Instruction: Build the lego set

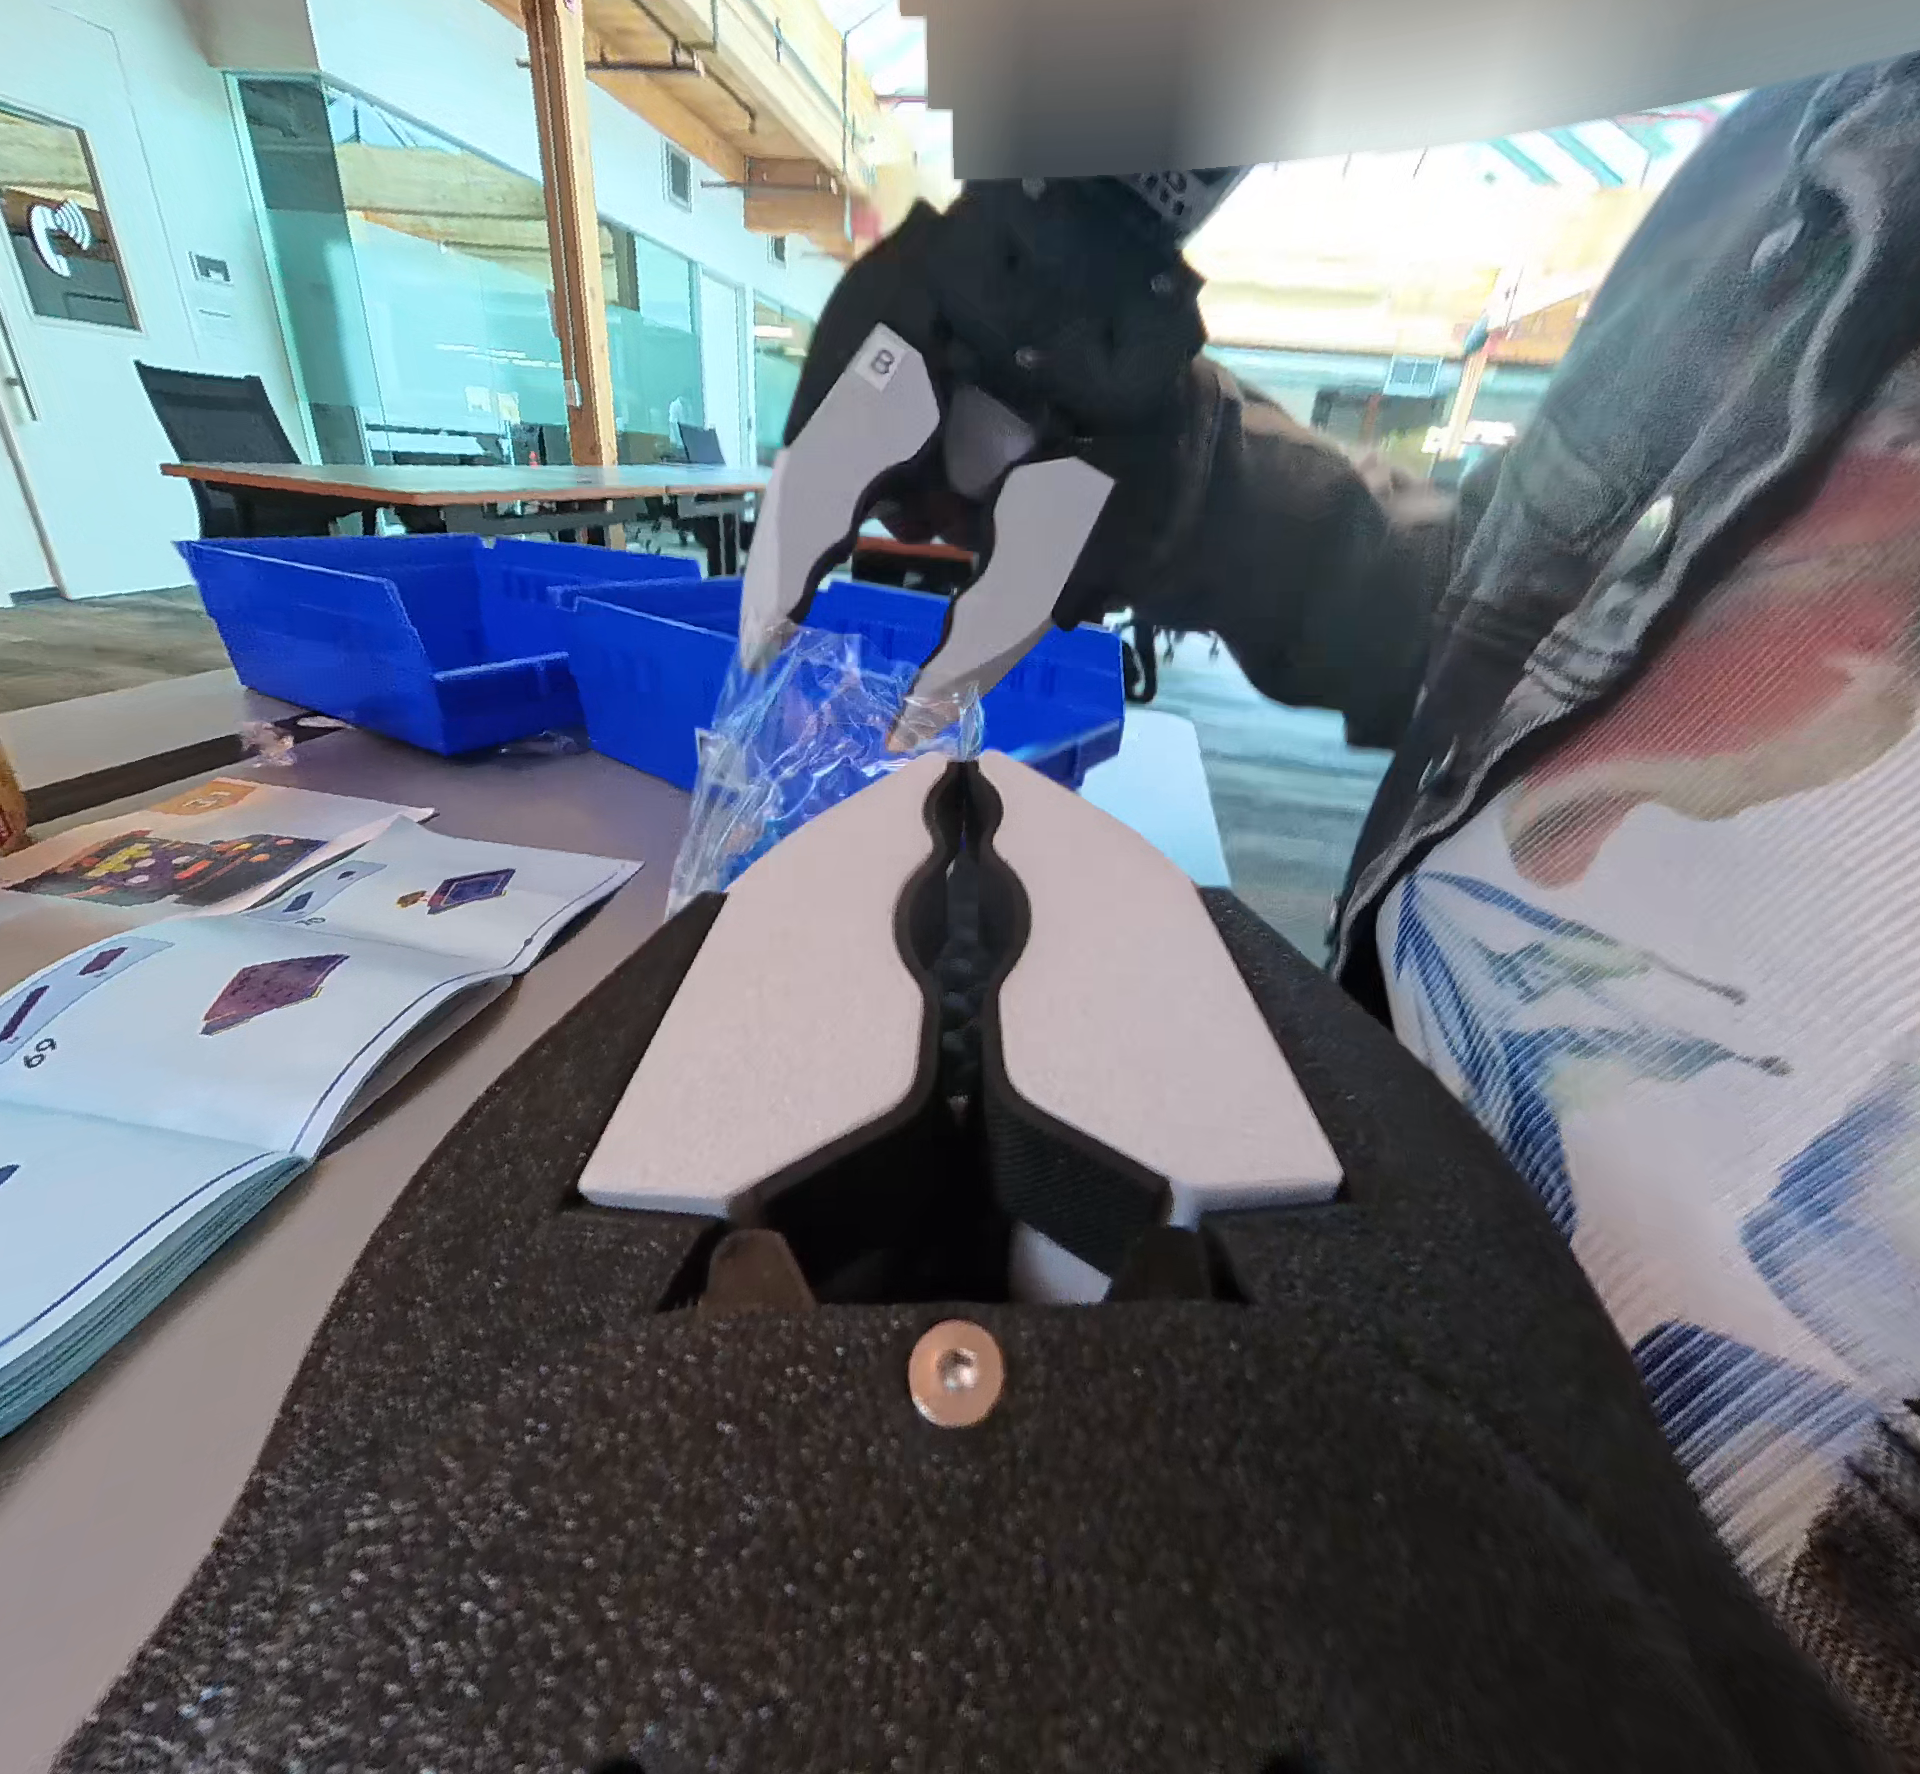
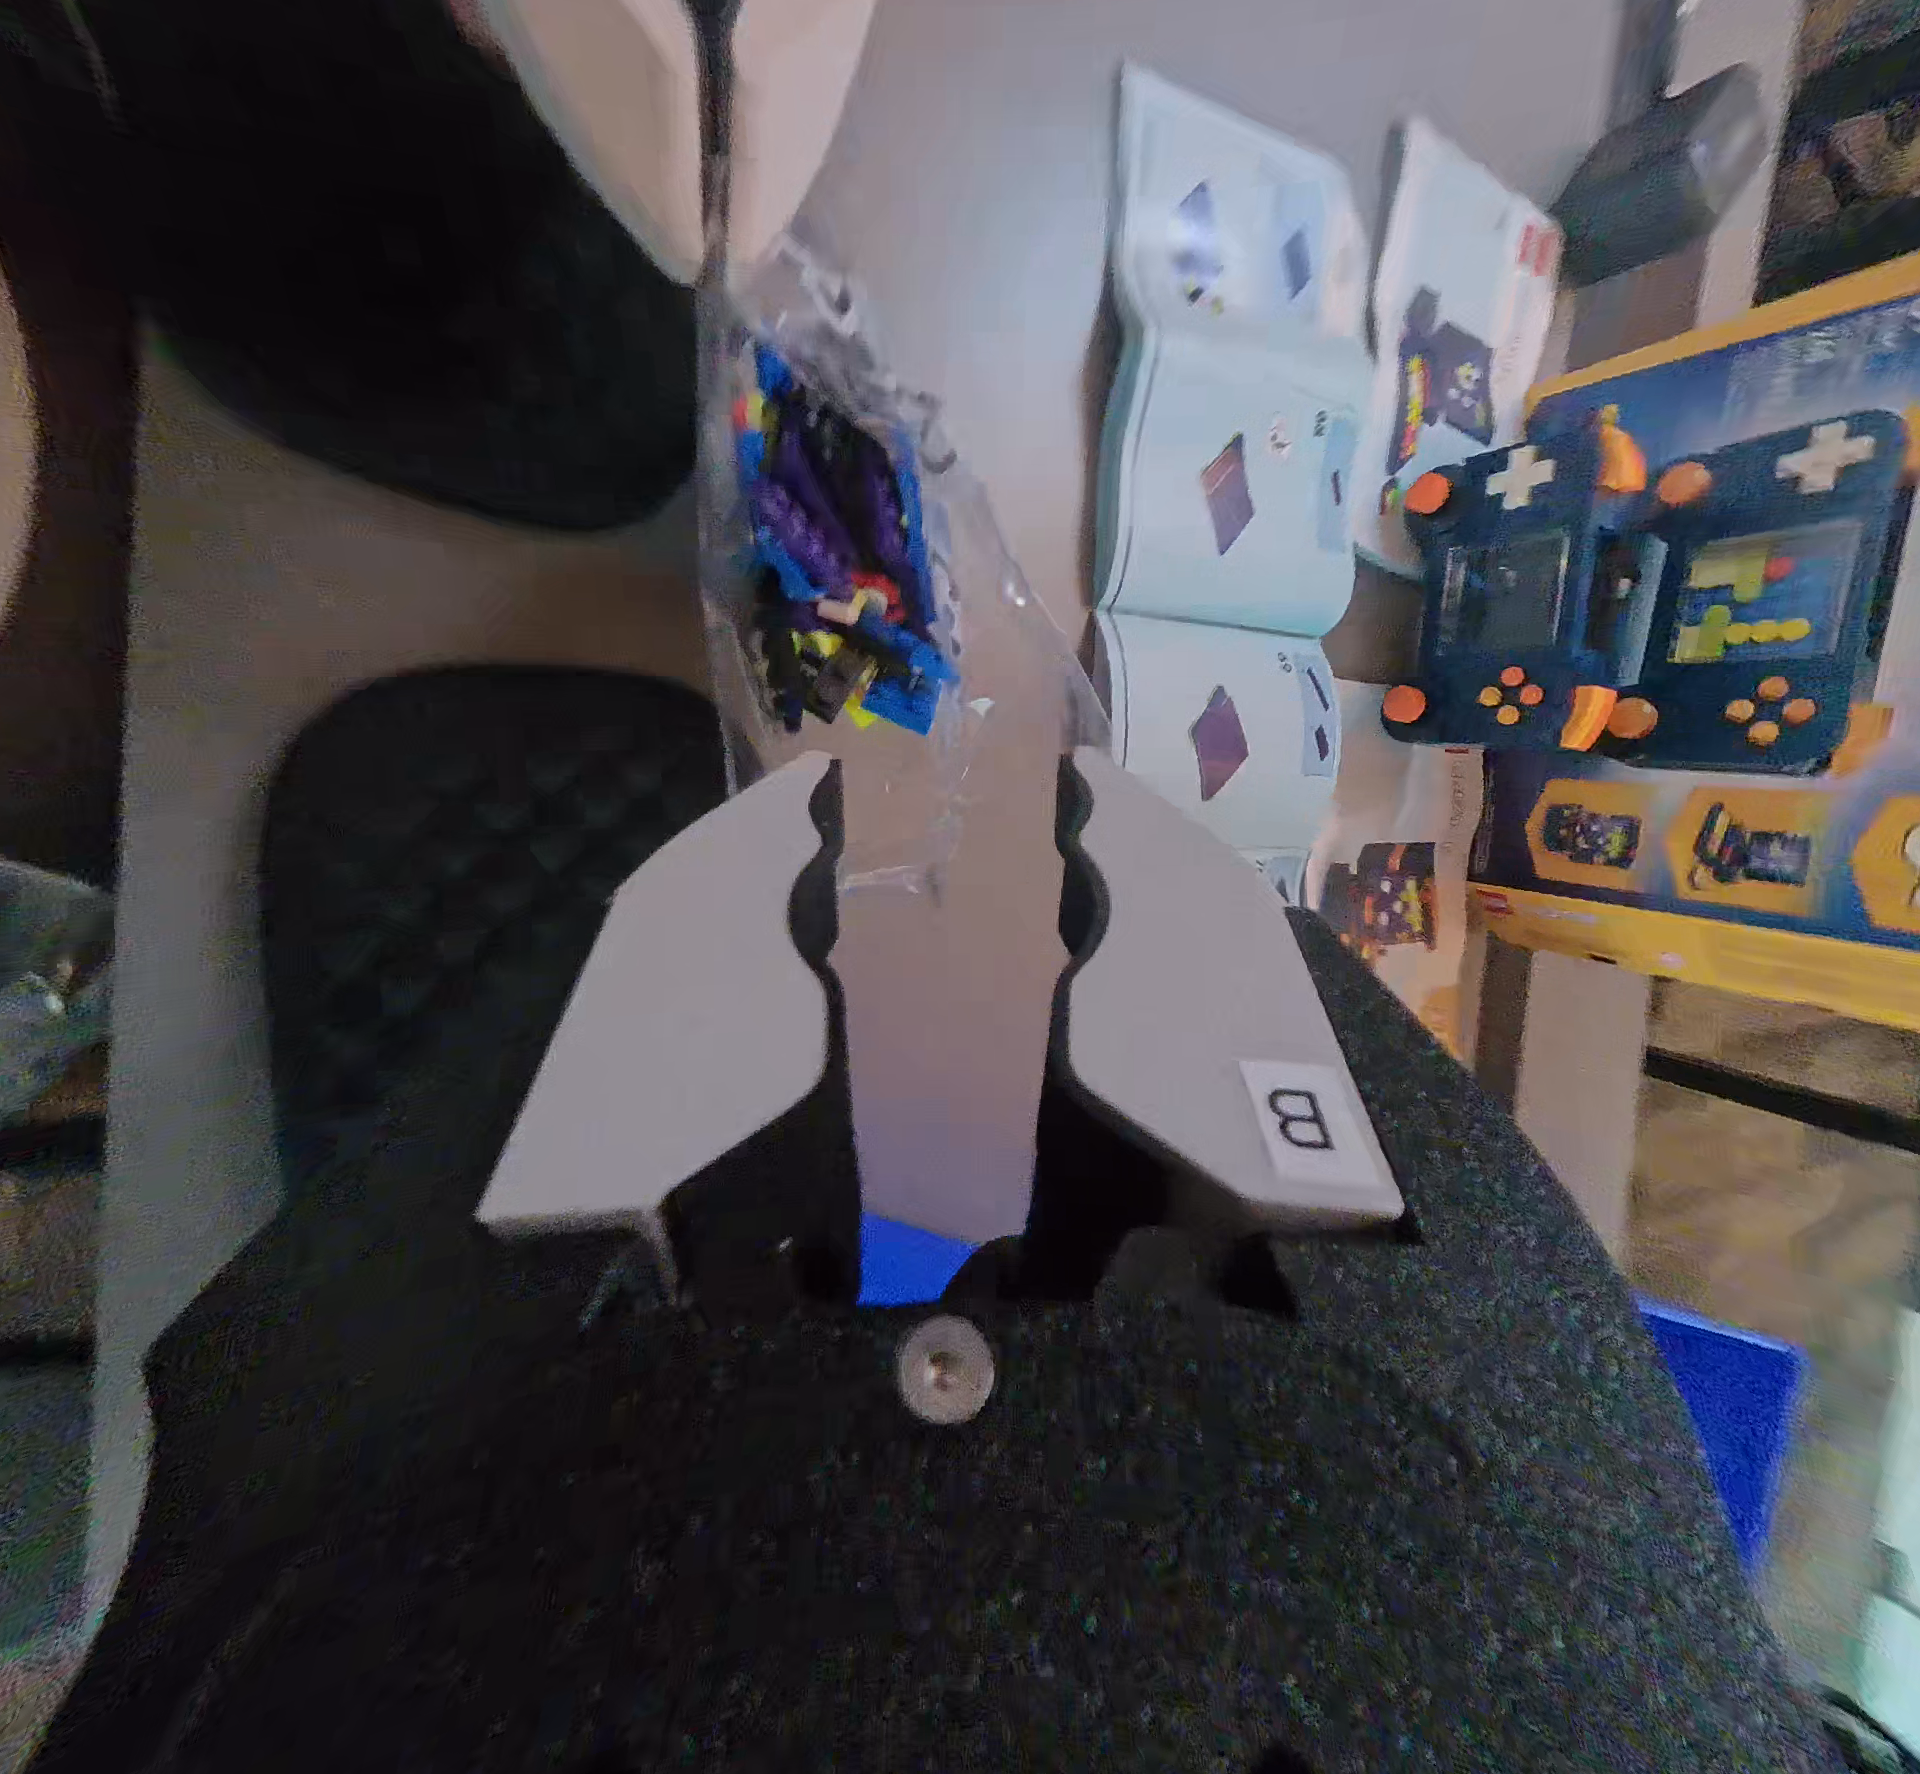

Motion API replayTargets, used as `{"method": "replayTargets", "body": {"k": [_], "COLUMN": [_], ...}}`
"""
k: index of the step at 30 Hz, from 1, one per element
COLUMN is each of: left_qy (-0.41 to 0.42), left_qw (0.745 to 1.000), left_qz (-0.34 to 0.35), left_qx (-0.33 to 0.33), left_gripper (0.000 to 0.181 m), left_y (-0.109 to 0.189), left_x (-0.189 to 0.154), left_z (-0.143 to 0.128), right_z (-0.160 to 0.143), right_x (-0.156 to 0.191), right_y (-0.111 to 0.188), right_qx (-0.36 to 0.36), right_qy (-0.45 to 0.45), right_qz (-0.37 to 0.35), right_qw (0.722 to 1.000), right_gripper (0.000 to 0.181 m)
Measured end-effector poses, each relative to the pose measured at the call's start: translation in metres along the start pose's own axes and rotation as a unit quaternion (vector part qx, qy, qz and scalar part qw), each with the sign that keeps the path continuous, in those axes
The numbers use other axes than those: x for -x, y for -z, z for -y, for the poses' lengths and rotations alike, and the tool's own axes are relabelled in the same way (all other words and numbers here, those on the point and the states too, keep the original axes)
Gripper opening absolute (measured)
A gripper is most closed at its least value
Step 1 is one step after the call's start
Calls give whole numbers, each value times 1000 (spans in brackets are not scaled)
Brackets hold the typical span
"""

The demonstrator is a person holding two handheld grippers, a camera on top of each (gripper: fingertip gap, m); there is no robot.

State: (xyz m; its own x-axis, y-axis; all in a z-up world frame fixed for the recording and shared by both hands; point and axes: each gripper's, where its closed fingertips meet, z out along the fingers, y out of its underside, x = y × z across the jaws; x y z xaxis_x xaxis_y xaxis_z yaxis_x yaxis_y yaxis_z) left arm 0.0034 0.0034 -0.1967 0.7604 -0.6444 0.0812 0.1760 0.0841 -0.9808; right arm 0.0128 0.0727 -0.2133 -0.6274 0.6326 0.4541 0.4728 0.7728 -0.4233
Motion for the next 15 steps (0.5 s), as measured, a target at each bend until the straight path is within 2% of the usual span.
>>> {"method": "replayTargets", "body": {"k": [1, 2, 4, 5, 6, 7, 10, 12, 15], "left_qy": [11, 25, 52, 63, 70, 73, 77, 86, 99], "left_qw": [1000, 999, 996, 995, 993, 992, 990, 986, 980], "left_qz": [-2, -5, -15, -21, -23, -26, -50, -67, -77], "left_qx": [-15, -31, -66, -81, -94, -100, -108, -124, -156], "left_gripper": [0, 0, 0, 0, 0, 0, 0, 0, 0], "left_y": [2, 4, 9, 12, 14, 16, 17, 17, 15], "left_x": [1, 3, 6, 7, 9, 10, 8, 6, 8], "left_z": [4, 9, 20, 24, 29, 32, 38, 47, 64], "right_z": [7, 13, 23, 24, 23, 19, 16, 24, 41], "right_x": [-6, -12, -14, -11, -1, 13, 48, 55, 51], "right_y": [10, 20, 34, 33, 23, 8, -30, -39, -39], "right_qx": [-60, -132, -277, -328, -348, -337, -300, -312, -355], "right_qy": [-57, -123, -250, -296, -320, -323, -298, -287, -271], "right_qz": [-16, -35, -38, -37, -33, -25, 3, 26, 19], "right_qw": [996, 983, 927, 896, 881, 884, 906, 905, 894], "right_gripper": [50, 71, 113, 129, 139, 145, 140, 129, 125]}}
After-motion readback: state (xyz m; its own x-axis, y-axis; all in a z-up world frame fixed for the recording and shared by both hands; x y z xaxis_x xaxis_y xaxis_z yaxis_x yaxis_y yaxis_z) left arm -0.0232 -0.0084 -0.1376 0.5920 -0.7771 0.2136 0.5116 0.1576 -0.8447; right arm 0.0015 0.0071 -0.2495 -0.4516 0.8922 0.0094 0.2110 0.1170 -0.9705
